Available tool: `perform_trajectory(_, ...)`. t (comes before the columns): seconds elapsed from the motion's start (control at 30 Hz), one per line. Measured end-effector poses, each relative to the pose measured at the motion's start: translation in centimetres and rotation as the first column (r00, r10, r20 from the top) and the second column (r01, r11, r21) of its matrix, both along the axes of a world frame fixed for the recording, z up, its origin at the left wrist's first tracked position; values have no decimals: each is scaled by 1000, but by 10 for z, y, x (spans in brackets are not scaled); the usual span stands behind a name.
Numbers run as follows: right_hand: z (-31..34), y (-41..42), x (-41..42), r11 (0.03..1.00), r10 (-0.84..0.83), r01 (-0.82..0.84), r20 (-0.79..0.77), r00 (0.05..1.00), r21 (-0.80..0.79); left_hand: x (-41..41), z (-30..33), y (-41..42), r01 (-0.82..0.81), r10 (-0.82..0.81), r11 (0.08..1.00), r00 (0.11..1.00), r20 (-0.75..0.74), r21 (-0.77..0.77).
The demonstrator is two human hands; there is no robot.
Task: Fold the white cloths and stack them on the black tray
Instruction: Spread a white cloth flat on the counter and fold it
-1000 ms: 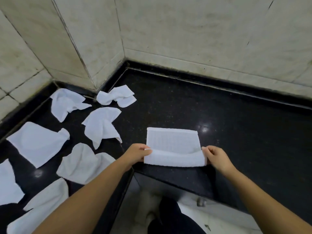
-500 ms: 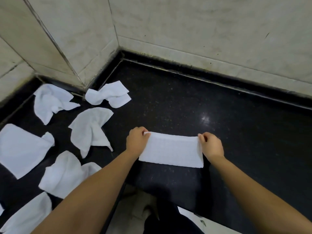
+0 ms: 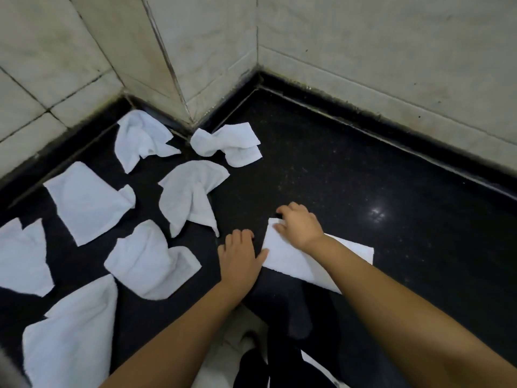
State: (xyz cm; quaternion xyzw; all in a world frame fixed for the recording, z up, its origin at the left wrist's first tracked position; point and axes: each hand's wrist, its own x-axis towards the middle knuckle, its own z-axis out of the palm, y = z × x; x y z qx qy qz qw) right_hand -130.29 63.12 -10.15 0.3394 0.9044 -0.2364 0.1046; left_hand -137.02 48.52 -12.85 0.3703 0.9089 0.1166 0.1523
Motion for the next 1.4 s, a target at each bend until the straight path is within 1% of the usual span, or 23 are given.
perform_trajectory(0.1, -2, -7, -18, 999, 34, -37, 105, 994, 24, 2, 0, -5, 15, -15, 1000, 1000, 3, -14)
perform_trajectory(0.17, 3, -5, -18, 999, 16, -12, 122, 992, -39, 2, 1, -7, 35, -35, 999, 999, 34, -7)
perform_trajectory(0.2, 7, -2, -16, 994, -20, 29, 91, 996, -106, 2, 2, -6, 52, -52, 999, 996, 66, 5)
perform_trajectory(0.23, 12, 2, -11, 977, -73, 79, 40, 997, -196, 1, 4, -4, 62, -66, 998, 991, 119, 30)
perform_trajectory(0.27, 19, 6, -5, 949, -136, 123, -22, 991, -291, -1, 6, 0, 50, -64, 996, 977, 205, 75)
perform_trajectory(0.3, 29, 12, 2, 916, -202, 157, -86, 976, -369, -4, 11, 5, 4, -48, 990, 949, 313, 142)
perform_trajectory(0.37, 49, 26, 17, 882, -310, 202, -202, 929, -425, -11, 29, 21, -140, -28, 947, 861, 507, 290)
perform_trajectory(0.4, 61, 35, 23, 883, -350, 221, -266, 898, -414, -15, 42, 31, -185, -44, 916, 837, 546, 356)
perform_trajectory(0.47, 85, 52, 34, 888, -405, 241, -416, 814, -393, -23, 73, 55, -205, -110, 852, 830, 547, 482)
perform_trajectory(0.57, 121, 71, 44, 857, -491, 220, -612, 620, -465, -27, 124, 87, -170, -234, 734, 845, 480, 657)
perform_trajectory(0.63, 139, 74, 49, 846, -519, 192, -685, 511, -497, -25, 151, 94, -166, -313, 642, 834, 453, 749)
perform_trajectory(0.7, 148, 69, 54, 855, -506, 151, -733, 455, -496, -22, 165, 89, -143, -385, 583, 818, 427, 800)
perform_trajectory(0.73, 149, 63, 58, 865, -487, 131, -746, 453, -485, -21, 167, 84, -124, -406, 581, 812, 418, 804)
perform_trajectory(0.77, 146, 56, 62, 877, -463, 123, -748, 475, -465, -20, 163, 77, -106, -417, 598, 806, 421, 794)
perform_trajectory(0.87, 118, 33, 82, 906, -396, 142, -678, 619, -399, -20, 134, 50, -12, -395, 738, 803, 446, 675)
perform_trajectory(0.93, 86, 16, 100, 904, -380, 159, -574, 726, -398, -17, 104, 27, 66, -404, 825, 763, 505, 561)
perform_trajectory(1.0, 55, -5, 121, 893, -363, 169, -443, 820, -418, -12, 73, 5, 148, -393, 894, 712, 581, 423)
perform_trajectory(1.07, 29, -24, 138, 879, -326, 162, -318, 890, -448, -7, 49, -11, 206, -355, 932, 684, 638, 298)
perform_trajectory(1.1, 21, -30, 143, 871, -314, 161, -273, 909, -464, -6, 41, -15, 215, -336, 941, 672, 660, 261)
perform_trajectory(1.17, 11, -32, 147, 849, -333, 184, -231, 914, -496, -5, 35, -16, 198, -309, 951, 648, 697, 238)
perform_trajectory(1.23, 10, -21, 139, 827, -376, 209, -235, 896, -522, -9, 37, -7, 161, -298, 953, 646, 703, 256)
perform_trajectory(1.3, 12, -5, 125, 809, -439, 254, -258, 861, -530, -16, 38, 11, 123, -285, 952, 688, 667, 279)
perform_trajectory(1.4, 14, 19, 99, 812, -503, 341, -272, 820, -475, -27, 36, 43, 52, -213, 957, 794, 569, 285)
